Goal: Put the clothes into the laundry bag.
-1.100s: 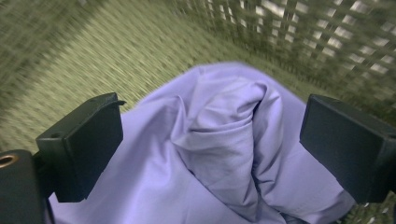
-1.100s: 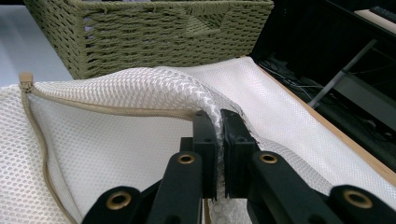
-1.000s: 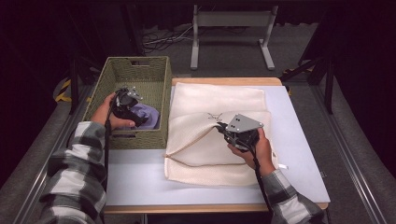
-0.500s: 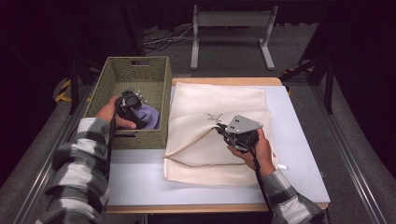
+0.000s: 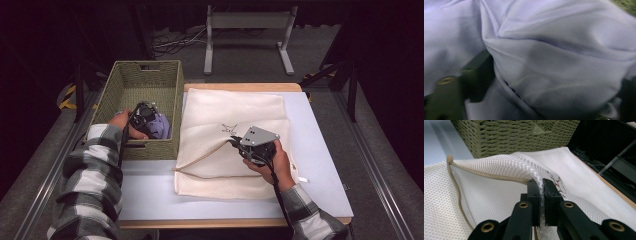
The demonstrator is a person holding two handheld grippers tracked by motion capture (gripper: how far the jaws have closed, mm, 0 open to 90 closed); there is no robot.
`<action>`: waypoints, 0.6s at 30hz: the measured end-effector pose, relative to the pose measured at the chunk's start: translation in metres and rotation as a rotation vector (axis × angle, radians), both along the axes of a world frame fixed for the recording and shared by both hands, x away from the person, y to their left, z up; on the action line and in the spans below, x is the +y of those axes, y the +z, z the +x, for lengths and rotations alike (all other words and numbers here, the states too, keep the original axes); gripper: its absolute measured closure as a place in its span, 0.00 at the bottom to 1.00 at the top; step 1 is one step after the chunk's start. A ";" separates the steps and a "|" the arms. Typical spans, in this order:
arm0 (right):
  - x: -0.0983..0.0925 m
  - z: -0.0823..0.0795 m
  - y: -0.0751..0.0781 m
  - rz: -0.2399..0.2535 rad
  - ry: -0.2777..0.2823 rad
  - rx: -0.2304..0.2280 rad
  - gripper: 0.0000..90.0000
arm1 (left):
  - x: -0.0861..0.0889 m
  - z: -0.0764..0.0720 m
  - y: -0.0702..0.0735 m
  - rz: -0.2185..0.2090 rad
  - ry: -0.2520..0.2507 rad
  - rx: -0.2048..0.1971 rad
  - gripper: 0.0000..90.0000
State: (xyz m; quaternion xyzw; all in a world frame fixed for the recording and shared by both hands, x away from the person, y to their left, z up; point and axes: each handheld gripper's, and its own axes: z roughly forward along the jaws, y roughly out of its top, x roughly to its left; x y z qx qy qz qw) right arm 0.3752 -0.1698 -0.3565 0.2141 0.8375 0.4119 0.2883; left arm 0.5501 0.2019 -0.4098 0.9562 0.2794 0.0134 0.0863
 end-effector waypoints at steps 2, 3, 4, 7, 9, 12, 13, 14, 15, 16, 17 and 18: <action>-0.001 0.000 0.000 -0.002 -0.001 0.001 0.95 | 0.000 -0.001 0.002 0.032 -0.005 -0.035 0.48; -0.001 0.000 0.000 -0.002 0.000 0.002 0.95 | 0.000 -0.001 0.003 0.033 -0.012 -0.036 0.55; -0.001 0.000 -0.001 -0.003 -0.002 0.004 0.95 | 0.000 -0.001 0.004 0.032 -0.015 -0.038 0.62; -0.001 -0.001 -0.002 -0.010 -0.002 0.004 0.96 | 0.000 -0.003 0.006 0.043 -0.016 -0.073 0.74; -0.001 -0.001 -0.002 -0.010 -0.004 0.004 0.96 | 0.000 -0.003 0.007 0.050 -0.018 -0.090 0.79; -0.002 -0.001 -0.002 -0.004 -0.017 0.002 0.96 | 0.002 -0.005 0.015 0.074 0.022 -0.215 0.81; -0.003 -0.001 -0.002 0.000 -0.019 0.002 0.96 | 0.003 -0.006 0.018 0.072 0.024 -0.240 0.81; -0.003 -0.001 -0.002 0.000 -0.019 0.002 0.96 | 0.003 -0.006 0.018 0.072 0.024 -0.240 0.81; -0.002 -0.001 -0.002 0.001 -0.024 -0.003 0.96 | 0.005 -0.008 0.022 0.055 0.030 -0.279 0.81; -0.003 -0.001 -0.002 0.001 -0.024 -0.005 0.96 | 0.005 -0.009 0.024 0.049 0.036 -0.299 0.81; -0.002 -0.002 -0.002 0.001 -0.023 -0.007 0.96 | 0.006 -0.010 0.027 0.045 0.041 -0.315 0.81; -0.002 -0.002 -0.002 0.001 -0.023 -0.007 0.96 | 0.006 -0.010 0.027 0.045 0.041 -0.315 0.81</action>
